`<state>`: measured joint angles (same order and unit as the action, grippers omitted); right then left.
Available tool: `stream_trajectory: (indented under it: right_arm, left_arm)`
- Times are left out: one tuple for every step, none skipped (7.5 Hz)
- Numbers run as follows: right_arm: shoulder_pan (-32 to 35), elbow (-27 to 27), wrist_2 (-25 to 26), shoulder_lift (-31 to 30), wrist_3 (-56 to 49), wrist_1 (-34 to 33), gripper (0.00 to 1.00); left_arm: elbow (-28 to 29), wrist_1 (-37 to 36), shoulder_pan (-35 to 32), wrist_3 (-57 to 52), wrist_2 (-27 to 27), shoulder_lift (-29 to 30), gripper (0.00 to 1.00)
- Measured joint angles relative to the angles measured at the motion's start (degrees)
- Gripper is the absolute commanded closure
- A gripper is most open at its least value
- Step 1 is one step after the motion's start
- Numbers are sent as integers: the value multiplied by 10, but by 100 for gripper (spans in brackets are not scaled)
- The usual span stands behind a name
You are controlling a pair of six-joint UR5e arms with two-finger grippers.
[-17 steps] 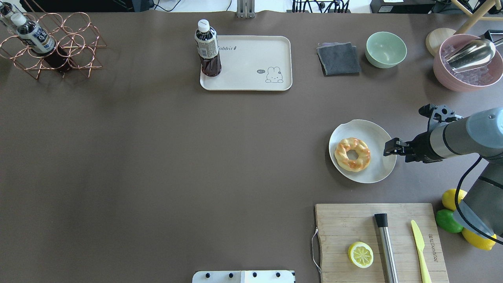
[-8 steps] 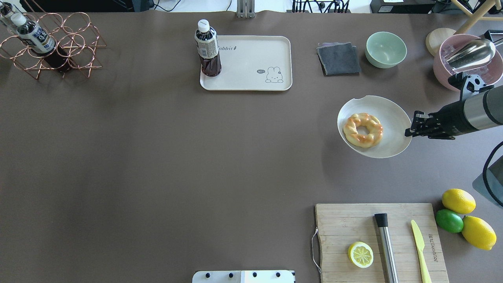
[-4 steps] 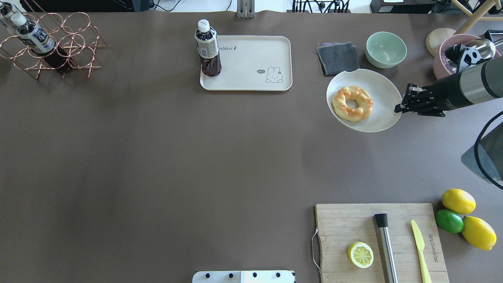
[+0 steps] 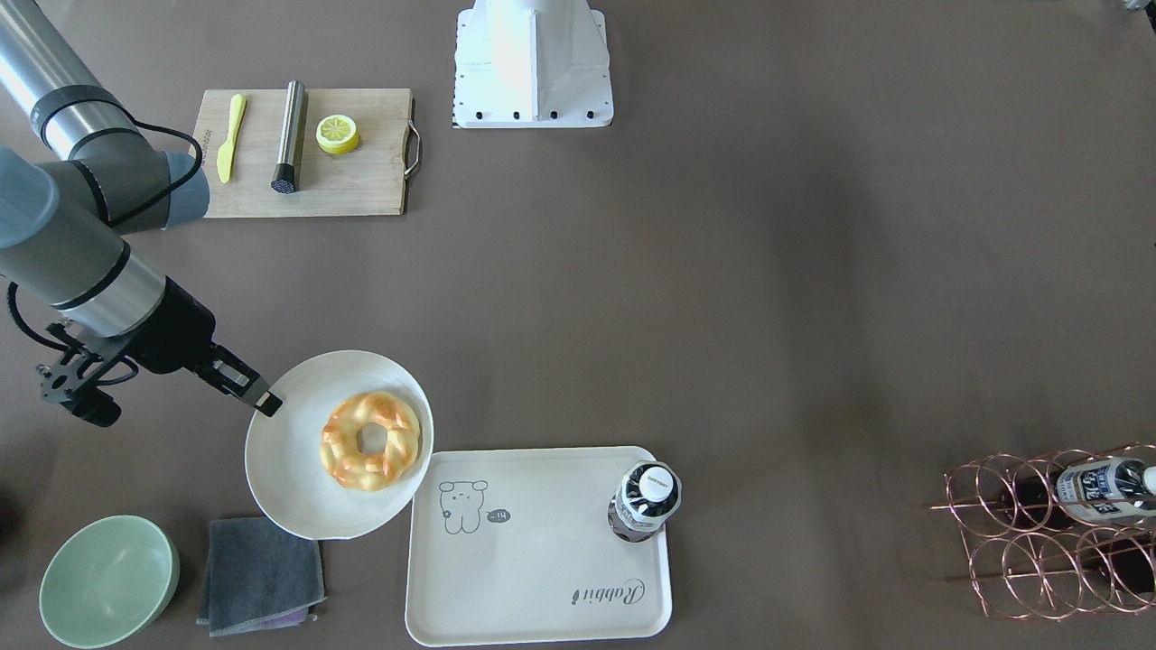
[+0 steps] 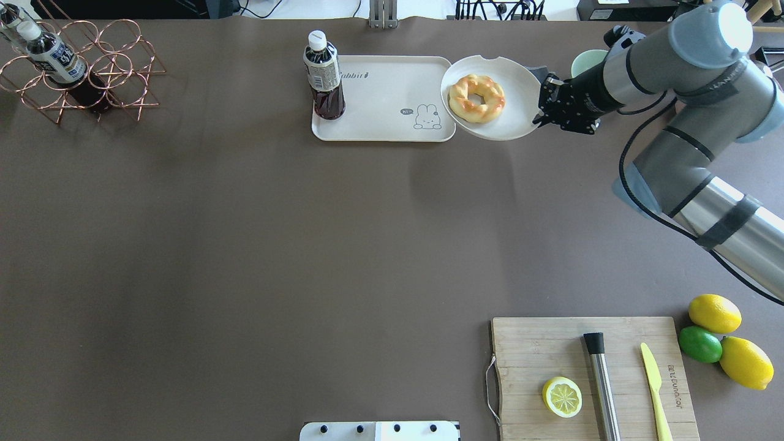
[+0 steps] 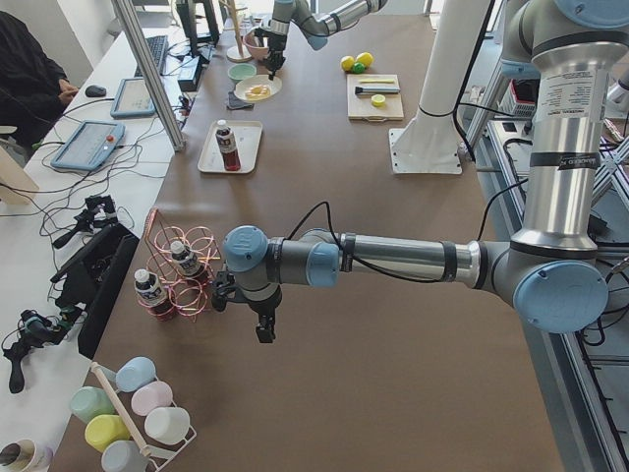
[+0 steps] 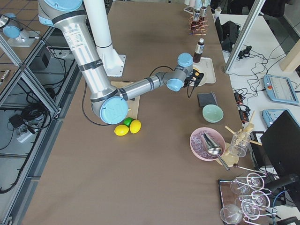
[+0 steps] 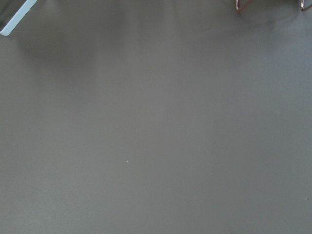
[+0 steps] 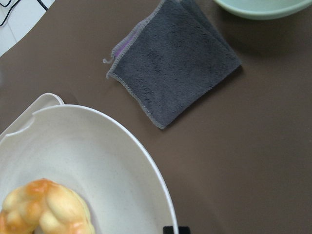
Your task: Place donut on tray
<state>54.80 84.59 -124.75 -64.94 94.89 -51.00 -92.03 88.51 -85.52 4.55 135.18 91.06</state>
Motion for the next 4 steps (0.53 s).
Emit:
stream_trajectory:
  right_arm:
    - [-10,-38,15,42,28,-2,100]
    - [-21,-70,35,80,48,-11,100]
    - [-33,-94,58,113,66,-26,100]
    - [-48,-120,86,141,81,-36,100]
  left_arm:
    - [0,0,0,0,0,0,2]
    - [-1,0,0,0,0,1,2]
    - [-1,0,0,0,0,1,2]
    - [0,0,0,0,0,1,2]
